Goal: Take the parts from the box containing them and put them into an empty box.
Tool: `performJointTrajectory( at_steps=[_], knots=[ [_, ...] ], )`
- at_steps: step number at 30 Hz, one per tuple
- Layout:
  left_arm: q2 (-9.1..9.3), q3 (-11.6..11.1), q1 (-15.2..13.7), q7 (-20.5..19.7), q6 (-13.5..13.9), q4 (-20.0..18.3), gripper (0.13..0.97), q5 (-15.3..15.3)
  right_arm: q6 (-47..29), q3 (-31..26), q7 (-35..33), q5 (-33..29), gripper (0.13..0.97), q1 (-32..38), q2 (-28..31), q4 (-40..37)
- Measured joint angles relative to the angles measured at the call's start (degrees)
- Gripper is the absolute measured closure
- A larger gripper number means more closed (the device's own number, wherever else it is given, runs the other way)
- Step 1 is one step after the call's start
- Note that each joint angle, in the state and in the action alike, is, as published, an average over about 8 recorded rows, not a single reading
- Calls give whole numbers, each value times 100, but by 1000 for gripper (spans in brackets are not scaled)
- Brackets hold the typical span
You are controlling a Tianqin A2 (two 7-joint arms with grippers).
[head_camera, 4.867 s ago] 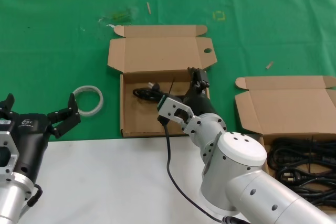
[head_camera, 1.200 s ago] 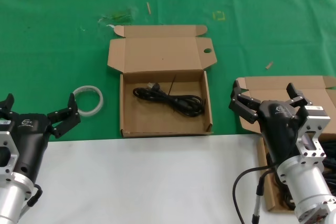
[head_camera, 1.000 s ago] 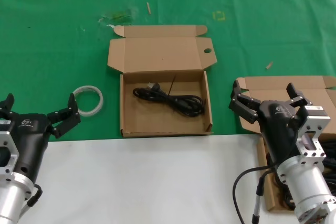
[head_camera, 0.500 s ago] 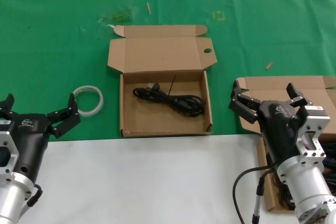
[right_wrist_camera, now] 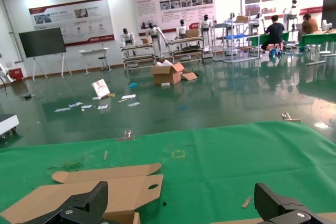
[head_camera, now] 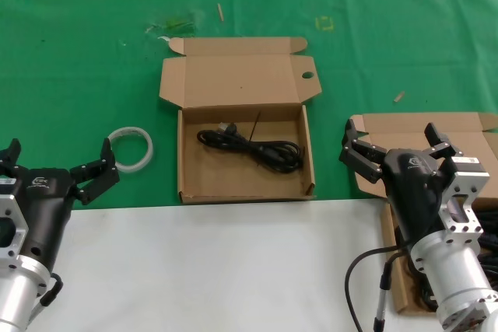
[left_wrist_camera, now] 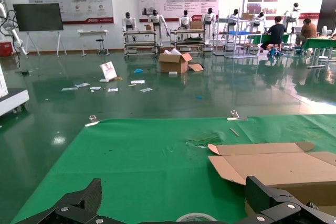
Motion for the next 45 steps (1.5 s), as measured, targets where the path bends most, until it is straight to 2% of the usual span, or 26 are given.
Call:
performJointTrajectory(
  at_steps=[45],
  knots=[
    [0, 0, 0, 0, 0, 0, 132, 0, 0, 0, 0, 0, 129, 0, 0, 0]
  ],
)
